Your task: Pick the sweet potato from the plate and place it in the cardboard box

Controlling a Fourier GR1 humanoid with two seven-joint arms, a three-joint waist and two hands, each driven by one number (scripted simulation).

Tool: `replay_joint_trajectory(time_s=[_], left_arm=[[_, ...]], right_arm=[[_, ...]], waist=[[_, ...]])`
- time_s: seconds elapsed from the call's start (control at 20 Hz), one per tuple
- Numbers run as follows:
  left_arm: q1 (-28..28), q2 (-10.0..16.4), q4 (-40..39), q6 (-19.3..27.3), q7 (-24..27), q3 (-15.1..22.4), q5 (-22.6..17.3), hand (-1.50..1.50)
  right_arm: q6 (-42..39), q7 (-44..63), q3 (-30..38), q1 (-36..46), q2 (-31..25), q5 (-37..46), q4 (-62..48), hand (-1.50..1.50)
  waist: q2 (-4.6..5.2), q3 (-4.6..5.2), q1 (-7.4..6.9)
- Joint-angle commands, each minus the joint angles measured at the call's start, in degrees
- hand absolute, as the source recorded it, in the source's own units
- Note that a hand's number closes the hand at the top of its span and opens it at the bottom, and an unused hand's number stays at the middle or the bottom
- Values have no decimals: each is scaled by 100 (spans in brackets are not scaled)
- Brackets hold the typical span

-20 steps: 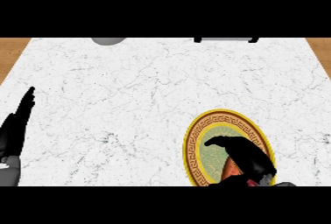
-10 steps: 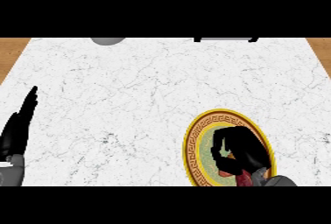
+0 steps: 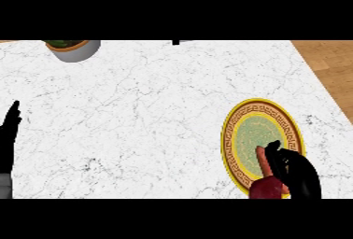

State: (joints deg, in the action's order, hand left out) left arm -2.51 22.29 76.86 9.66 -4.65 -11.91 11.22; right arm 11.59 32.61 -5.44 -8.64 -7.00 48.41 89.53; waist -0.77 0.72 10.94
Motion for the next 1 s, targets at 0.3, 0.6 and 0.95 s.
replay_joint_trajectory(time_s=[0.3, 0.6, 0.95], left_arm=[[283, 63, -3, 217, -11, -386, -116, 0], [429, 54, 9, 154, 45, -403, -164, 0], [528, 32, 44, 0, 116, -304, -188, 0]], right_arm=[[1988, 1042, 1746, -1780, 208, 748, -853, 150], [3477, 1179, 2259, -2430, 684, 1143, -1599, 150], [4894, 1107, 2562, -2216, 696, 995, -2502, 150]], waist=[[180, -142, 556], [85, -203, 201], [-108, -241, -75]])
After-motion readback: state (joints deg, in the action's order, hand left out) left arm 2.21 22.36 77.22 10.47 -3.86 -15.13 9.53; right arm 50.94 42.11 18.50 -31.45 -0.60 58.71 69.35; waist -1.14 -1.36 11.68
